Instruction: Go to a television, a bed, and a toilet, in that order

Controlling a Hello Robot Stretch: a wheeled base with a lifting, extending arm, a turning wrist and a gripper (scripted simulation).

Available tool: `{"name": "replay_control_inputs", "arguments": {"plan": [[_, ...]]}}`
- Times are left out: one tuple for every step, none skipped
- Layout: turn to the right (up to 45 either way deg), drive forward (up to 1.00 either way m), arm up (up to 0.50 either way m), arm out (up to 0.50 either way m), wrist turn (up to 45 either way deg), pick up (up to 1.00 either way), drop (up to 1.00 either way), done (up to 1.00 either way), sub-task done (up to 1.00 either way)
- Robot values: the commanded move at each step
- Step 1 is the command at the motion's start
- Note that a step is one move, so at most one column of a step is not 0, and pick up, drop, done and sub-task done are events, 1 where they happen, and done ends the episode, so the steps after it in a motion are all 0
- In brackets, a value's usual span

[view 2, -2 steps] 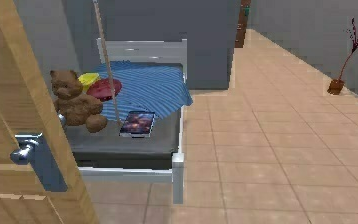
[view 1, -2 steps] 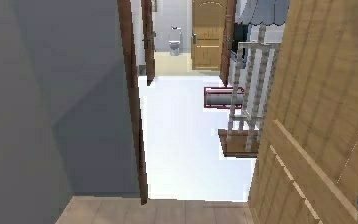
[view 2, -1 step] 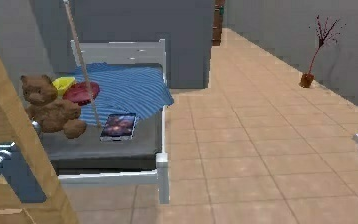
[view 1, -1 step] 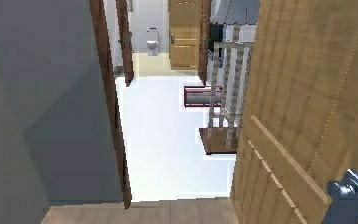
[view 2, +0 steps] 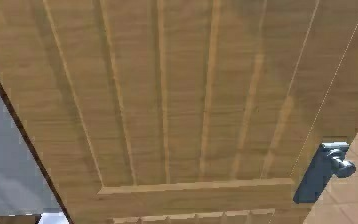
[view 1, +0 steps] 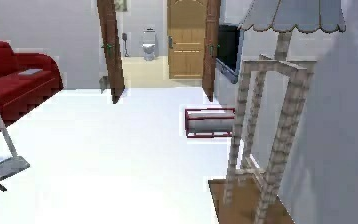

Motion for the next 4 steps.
{"name": "replay_control_inputs", "arguments": {"plan": [[0.0,1.00,0.00,0.00,0.0,0.00,0.00,0.00,0.00],[-3.0,0.00,0.00,0.00,0.0,0.00,0.00,0.00,0.00],[0.0,0.80,0.00,0.00,0.0,0.00,0.00,0.00,0.00],[45.0,0.00,0.00,0.00,0.0,0.00,0.00,0.00,0.00]]}}
